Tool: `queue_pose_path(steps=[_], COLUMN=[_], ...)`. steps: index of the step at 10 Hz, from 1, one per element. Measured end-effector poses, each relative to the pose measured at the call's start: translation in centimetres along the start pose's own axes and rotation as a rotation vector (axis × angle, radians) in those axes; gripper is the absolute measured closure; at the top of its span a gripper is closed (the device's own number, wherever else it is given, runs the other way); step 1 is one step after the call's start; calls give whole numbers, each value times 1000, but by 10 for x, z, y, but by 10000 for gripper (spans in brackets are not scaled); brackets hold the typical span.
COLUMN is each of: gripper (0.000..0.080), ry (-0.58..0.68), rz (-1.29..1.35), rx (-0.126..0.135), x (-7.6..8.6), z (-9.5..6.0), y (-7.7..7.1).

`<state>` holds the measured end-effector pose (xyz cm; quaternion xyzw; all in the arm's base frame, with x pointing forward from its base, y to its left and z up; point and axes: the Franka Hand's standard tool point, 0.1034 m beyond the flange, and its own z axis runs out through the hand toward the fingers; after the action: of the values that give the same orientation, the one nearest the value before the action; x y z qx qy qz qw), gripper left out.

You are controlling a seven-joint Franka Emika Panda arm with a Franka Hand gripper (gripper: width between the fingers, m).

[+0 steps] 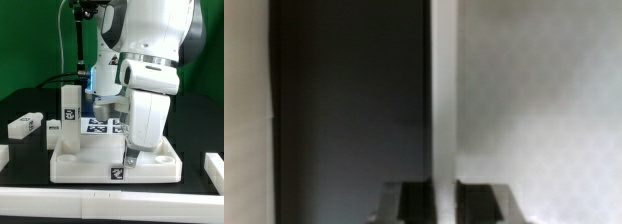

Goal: Assemble desk

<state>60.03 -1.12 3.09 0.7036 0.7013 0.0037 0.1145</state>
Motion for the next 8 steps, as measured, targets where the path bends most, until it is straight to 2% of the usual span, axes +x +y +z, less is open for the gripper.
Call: queue_pose_path(steps=[2,3,5,8], gripper=[745,745,745,745], ry=[-1,-3,-8,-2], rz=[16,36,27,35], rx=[5,17,6,-6], x=[1,8,15,31], z=[0,-1,1,0], y=[0,8,32,54])
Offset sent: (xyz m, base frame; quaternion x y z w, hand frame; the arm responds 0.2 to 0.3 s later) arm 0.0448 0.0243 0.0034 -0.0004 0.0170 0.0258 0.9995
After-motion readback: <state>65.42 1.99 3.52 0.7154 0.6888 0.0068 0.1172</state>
